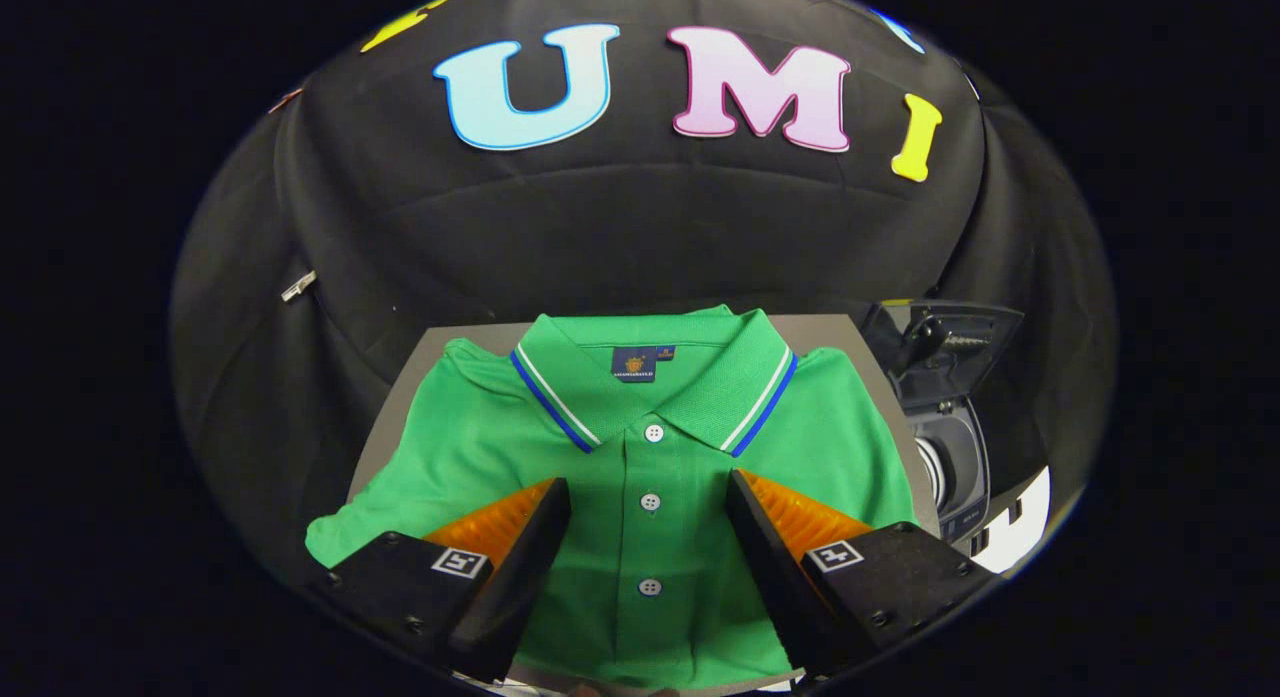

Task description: Put the clothes into the washing machine and then close the washing machine lid.

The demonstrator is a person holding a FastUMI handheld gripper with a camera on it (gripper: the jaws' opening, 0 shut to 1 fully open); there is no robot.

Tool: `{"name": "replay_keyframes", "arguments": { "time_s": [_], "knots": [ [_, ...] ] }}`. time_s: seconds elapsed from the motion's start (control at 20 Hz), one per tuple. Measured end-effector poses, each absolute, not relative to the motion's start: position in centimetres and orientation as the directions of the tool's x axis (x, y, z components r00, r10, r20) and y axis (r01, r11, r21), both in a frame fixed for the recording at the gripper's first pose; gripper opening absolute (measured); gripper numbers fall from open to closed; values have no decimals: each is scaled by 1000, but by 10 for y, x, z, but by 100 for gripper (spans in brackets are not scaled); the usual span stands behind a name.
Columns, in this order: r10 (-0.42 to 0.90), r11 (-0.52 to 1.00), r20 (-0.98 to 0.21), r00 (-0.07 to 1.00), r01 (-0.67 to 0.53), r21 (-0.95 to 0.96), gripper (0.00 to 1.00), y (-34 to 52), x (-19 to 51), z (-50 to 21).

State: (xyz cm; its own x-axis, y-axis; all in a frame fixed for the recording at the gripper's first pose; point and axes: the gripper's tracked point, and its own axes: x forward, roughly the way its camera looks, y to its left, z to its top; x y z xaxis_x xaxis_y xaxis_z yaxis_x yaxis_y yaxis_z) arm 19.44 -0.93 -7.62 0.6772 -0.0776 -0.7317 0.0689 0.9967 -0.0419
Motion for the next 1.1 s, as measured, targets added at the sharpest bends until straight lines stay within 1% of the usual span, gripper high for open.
{"name": "replay_keyframes", "arguments": {
  "time_s": [0.15,0.25,0.3,0.4,0.5,0.65,0.75,0.95,1.0,1.05,1.1],
  "knots": [
    [-82,997,-780,620,53,-63,99,-10,194,-76],
    [-92,995,-803,589,74,-59,99,-12,194,-80],
    [-86,996,-816,572,71,-55,93,-12,195,-79],
    [-89,996,-834,545,62,-66,91,-15,195,-79],
    [-86,996,-843,531,67,-60,79,-15,194,-80],
    [-90,996,-850,519,68,-65,79,-17,190,-79],
    [-84,995,-847,525,83,-48,53,-12,195,-79],
    [-98,994,-846,524,92,-58,53,-13,196,-78],
    [-88,996,-844,530,61,-65,36,-12,197,-77],
    [-85,996,-836,542,67,-58,19,-14,197,-73],
    [-79,996,-827,557,75,-44,19,-13,195,-74]
  ]
}}
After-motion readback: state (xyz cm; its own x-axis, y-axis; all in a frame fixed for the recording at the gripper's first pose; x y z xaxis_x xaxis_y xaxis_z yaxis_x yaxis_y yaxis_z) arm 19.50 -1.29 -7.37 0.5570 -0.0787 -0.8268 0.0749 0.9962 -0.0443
